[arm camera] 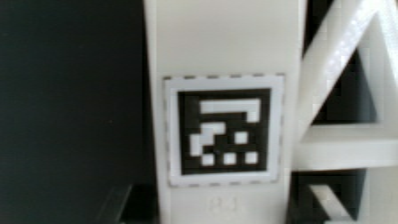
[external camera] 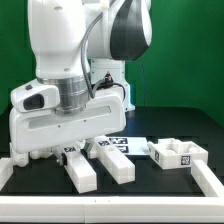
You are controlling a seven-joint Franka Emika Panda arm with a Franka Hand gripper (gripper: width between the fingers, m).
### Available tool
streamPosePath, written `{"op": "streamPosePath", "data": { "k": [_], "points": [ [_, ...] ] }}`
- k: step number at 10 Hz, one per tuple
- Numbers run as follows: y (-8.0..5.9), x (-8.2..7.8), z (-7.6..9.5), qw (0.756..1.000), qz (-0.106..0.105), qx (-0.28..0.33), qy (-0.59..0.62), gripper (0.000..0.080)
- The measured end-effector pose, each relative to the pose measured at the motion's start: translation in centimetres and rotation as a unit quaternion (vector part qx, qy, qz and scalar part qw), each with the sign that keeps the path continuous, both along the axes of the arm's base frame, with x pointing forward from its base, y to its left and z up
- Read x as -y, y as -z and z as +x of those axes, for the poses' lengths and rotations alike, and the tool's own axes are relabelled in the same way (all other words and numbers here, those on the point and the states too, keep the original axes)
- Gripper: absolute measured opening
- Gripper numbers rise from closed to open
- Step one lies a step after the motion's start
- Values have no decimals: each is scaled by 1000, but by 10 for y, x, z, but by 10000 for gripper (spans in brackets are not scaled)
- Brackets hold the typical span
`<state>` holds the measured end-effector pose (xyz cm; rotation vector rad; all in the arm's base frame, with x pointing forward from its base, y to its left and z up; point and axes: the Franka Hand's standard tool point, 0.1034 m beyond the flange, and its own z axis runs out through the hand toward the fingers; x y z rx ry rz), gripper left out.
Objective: Assemble chair
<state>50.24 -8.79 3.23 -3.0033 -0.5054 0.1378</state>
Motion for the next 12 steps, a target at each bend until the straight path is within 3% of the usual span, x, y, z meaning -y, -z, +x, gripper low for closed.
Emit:
{"op": "streamPosePath", "data": {
  "k": [2, 3, 4, 7, 12],
  "points": [
    [5, 6, -7, 989, -2, -11, 145, 284],
    [7, -1, -18, 974, 20, -62, 215, 284],
    [6, 2, -10, 979, 15, -34, 200, 284],
    [9, 1, -13, 978, 14, -39, 205, 284],
    [19, 18, -8, 966, -4, -26, 257, 284]
  ]
}}
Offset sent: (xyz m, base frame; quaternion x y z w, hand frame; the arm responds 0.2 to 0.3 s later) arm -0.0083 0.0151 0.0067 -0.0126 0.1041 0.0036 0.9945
